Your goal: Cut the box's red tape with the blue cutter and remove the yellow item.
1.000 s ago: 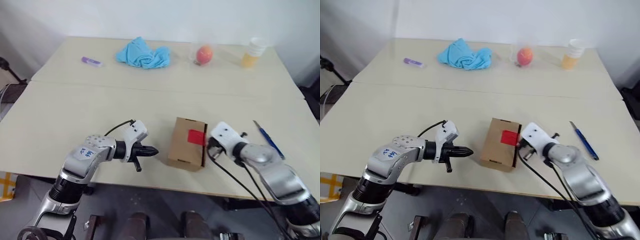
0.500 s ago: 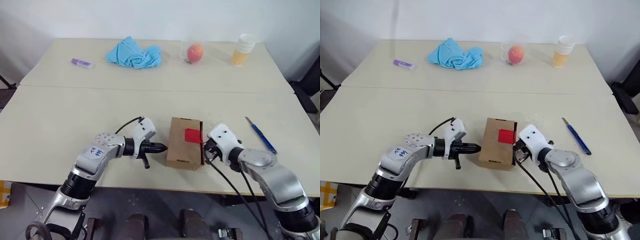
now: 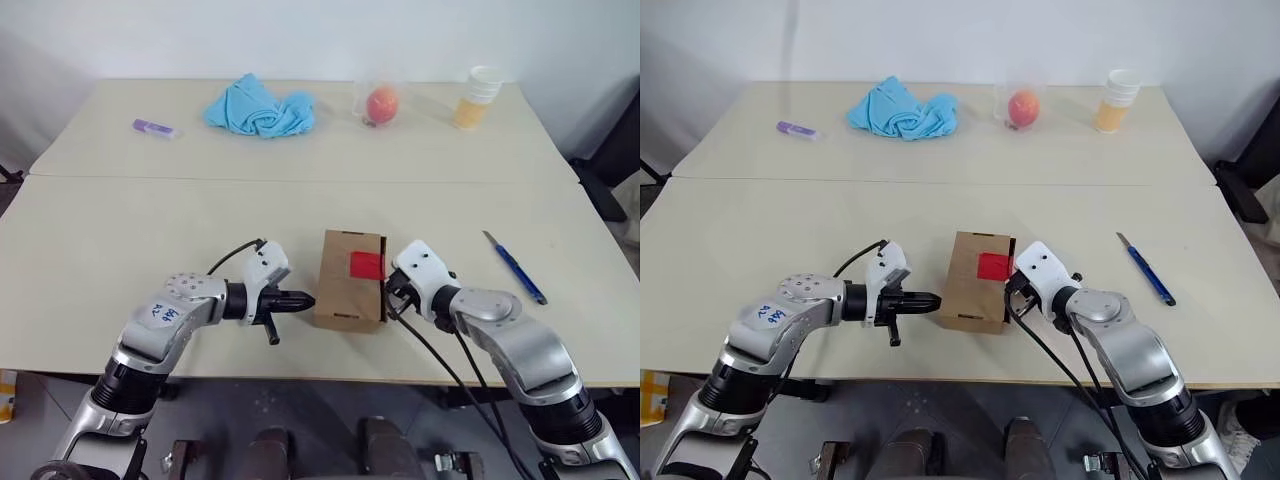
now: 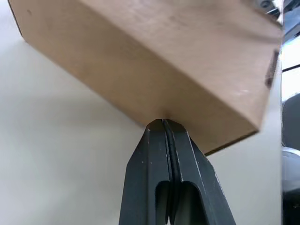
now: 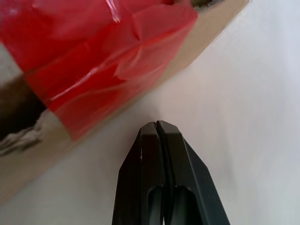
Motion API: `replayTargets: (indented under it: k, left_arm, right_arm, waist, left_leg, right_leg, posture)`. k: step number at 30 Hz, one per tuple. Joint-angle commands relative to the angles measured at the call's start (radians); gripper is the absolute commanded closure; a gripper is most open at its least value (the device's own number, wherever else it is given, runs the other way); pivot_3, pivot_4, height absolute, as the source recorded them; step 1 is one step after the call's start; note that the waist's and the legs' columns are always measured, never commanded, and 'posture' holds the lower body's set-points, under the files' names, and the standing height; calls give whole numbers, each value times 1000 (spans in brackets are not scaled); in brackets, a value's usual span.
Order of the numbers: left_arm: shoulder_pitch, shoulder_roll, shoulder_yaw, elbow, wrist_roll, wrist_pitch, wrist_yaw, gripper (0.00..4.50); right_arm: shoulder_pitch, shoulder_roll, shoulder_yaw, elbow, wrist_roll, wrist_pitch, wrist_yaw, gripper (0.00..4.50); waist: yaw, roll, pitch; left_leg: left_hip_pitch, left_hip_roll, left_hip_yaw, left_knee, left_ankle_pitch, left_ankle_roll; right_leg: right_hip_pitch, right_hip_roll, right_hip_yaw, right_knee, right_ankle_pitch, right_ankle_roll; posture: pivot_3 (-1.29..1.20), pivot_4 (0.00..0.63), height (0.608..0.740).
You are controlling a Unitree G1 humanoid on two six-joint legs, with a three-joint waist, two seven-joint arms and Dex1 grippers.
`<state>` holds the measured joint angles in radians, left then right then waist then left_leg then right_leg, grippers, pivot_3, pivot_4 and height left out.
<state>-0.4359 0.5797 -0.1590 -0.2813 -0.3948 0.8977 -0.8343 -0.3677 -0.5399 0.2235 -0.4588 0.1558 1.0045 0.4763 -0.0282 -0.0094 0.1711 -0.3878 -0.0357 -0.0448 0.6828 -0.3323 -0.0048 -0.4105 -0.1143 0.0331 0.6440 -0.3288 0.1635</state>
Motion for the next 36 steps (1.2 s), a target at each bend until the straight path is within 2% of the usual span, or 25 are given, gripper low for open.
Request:
replayTargets:
  k: [1, 6, 10, 14, 17, 20, 24, 28, 31, 36]
  left_arm:
    - [18, 7, 11, -79, -59, 9, -29, 4500]
    - [31, 26, -6, -82, -61, 14, -34, 4500]
    - [33, 91, -3, -56, -38, -11, -64, 4500]
    - [-16, 195, 35, 19, -71, -39, -186, 4500]
    - [-141, 214, 50, 118, -113, -69, -298, 4500]
    - [-253, 159, 14, 219, -79, -151, -330, 4500]
    - [-347, 50, -43, 328, -20, -259, -338, 4500]
    - [-366, -22, -112, 384, 51, -358, -346, 4500]
    - [-369, -78, -139, 431, 103, -405, -308, 4500]
    - [-367, -115, -156, 451, 143, -419, -297, 4500]
  right_arm:
    - [10, 13, 49, 23, 19, -54, 51, 4461]
    - [24, 7, 30, 20, 30, -34, 66, 4461]
    - [80, -64, -28, -48, 46, -6, 93, 4461]
    - [127, -104, -219, -138, 176, 143, 141, 4461]
    - [77, -90, -420, -200, 331, 404, 191, 3888]
    - [-8, 4, -542, -202, 411, 585, 164, 2847]
    - [-75, 92, -597, -162, 525, 610, 55, 1478]
    - [-120, 158, -601, -134, 577, 610, -79, 62]
    - [-126, 180, -578, -125, 578, 610, -156, 23]
    - [-120, 144, -579, -105, 590, 610, -198, 23]
  waist:
    - [-1, 0, 0]
    - [-1, 0, 0]
    - [3, 0, 0]
    - [13, 0, 0]
    - [28, 1, 1]
    - [30, 1, 1]
    - [27, 1, 1]
    - [17, 1, 1]
    - [19, 1, 1]
    - [21, 1, 1]
  left_leg:
    - [0, 0, 0, 0, 0, 0]
    - [0, 0, 0, 0, 0, 0]
    - [0, 0, -1, -1, 0, 0]
    - [0, -1, -1, -2, 0, 0]
    - [-1, -1, -1, -1, 0, 1]
    - [-2, -2, -2, -1, 0, 2]
    - [-2, -2, -2, -2, 0, 2]
    - [-3, -3, -1, -3, 0, 2]
    - [-3, -3, -1, -2, 0, 2]
    - [-3, -3, -1, -2, 0, 2]
  right_leg:
    - [0, 0, 0, 0, 0, 0]
    - [0, 0, 0, 0, 0, 0]
    - [0, 0, 0, 0, 0, 0]
    - [1, -1, 0, -2, 0, 0]
    - [1, -1, 0, -7, 0, 0]
    - [1, -2, -1, -7, 0, 0]
    - [0, -1, -1, -2, 1, 0]
    - [-3, -2, -1, 0, 1, 0]
    - [-3, -2, -1, 1, 1, 0]
    - [-3, -2, -1, 1, 1, 0]
  posture:
    - [0, 150, 740]
    - [0, 150, 740]
    - [0, 150, 740]
    - [0, 150, 740]
    - [0, 150, 740]
    - [0, 150, 740]
    - [0, 150, 740]
    - [0, 150, 740]
    - [0, 150, 740]
    - [0, 150, 740]
